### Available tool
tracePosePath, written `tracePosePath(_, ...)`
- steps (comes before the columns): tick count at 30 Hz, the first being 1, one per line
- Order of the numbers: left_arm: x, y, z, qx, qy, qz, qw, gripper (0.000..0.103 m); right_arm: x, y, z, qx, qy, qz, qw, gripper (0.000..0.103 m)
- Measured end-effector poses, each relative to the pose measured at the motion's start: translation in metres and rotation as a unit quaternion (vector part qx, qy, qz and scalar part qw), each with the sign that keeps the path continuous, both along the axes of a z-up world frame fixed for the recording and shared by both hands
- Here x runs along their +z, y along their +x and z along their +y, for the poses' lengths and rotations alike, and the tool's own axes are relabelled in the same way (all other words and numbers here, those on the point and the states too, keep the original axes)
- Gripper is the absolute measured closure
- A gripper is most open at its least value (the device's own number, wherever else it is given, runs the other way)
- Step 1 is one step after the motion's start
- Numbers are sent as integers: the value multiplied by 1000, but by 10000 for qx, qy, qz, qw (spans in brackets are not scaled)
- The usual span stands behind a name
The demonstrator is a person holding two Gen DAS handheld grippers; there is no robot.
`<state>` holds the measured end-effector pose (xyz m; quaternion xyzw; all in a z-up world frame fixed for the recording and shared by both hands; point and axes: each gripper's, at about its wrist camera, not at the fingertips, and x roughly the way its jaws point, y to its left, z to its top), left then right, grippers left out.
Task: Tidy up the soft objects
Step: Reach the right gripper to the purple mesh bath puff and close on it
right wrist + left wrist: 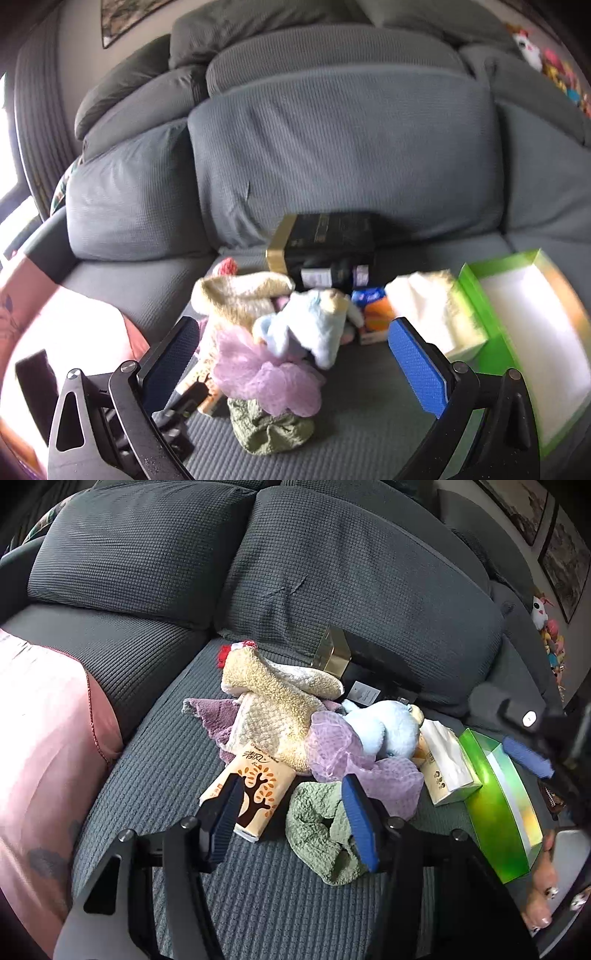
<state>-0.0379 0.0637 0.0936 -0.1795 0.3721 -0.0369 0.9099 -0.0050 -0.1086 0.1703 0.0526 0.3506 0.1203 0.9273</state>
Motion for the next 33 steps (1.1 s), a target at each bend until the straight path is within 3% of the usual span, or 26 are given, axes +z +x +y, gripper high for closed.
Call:
tracePosePath(1, -1, 0, 2, -19, -111, 38, 9999, 50, -8, 1, 0, 51, 1, 80, 10000, 6)
tracePosePath(3, -1, -2, 6, -55, -349, 41, 9994, 50, -22, 6, -3, 131, 58, 303, 9994, 23)
tracePosePath(5, -1, -2, 8, 18, -443, 30, 9990, 50, -37, 10, -11, 21, 225, 561, 9982, 29)
tracePosePath(12, -3, -2, 3, 46, -171, 80, 9998, 50, -43, 11, -23, -168, 425, 765, 9960, 29)
tracePosePath(33, -28, 8, 7, -125, -636, 775, 9949, 51, -50, 16, -11, 253, 588, 1153, 9913, 29)
